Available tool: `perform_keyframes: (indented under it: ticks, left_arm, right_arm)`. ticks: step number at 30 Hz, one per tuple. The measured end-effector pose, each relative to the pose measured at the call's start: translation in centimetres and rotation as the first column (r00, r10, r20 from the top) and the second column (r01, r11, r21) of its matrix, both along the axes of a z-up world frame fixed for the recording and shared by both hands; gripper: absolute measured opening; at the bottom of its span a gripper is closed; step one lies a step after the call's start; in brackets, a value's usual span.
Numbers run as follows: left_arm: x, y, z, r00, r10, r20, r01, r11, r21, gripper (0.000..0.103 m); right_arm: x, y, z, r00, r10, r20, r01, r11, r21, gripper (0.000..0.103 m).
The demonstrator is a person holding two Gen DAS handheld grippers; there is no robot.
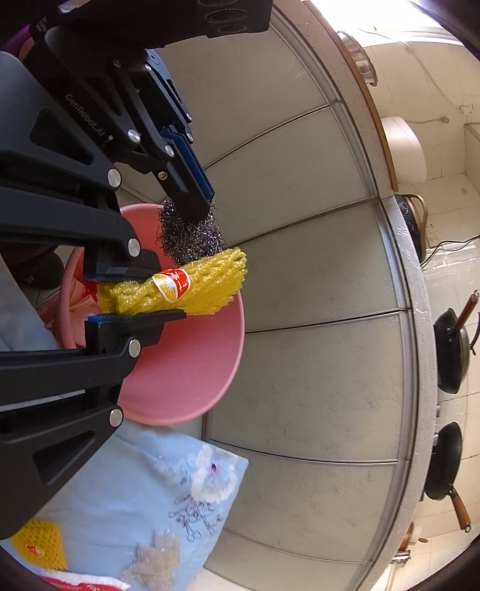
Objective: Collect trash
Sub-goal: 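Lift both items and carry them over the pink bin, then open both grippers to drop the scrubber and foam net into the bin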
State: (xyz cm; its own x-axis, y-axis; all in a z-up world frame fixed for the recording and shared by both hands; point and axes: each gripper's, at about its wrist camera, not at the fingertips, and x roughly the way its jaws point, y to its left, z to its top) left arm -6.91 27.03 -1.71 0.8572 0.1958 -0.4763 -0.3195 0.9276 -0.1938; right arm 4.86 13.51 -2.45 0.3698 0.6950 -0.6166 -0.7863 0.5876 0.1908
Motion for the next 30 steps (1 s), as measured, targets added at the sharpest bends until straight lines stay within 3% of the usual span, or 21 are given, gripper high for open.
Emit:
perform_keyframes:
  ticks: [10, 30]
  left_arm:
    - [0.7, 1.6, -1.8, 0.999, 0.022, -0.036, -0.024, 0.998, -0.058, 0.016]
    - [1.4, 1.3, -3.3, 0.996, -0.005, -0.091, -0.004, 0.995, -0.098, 0.017]
  right_arm:
    - [1.6, 1.6, -2.5, 0.997, -0.008, -0.077, 0.005, 0.999, -0.039, 0.013]
    - [2.0, 2.4, -3.5, 0.995, -0.028, -0.097, 0.021, 0.997, -0.078, 0.013]
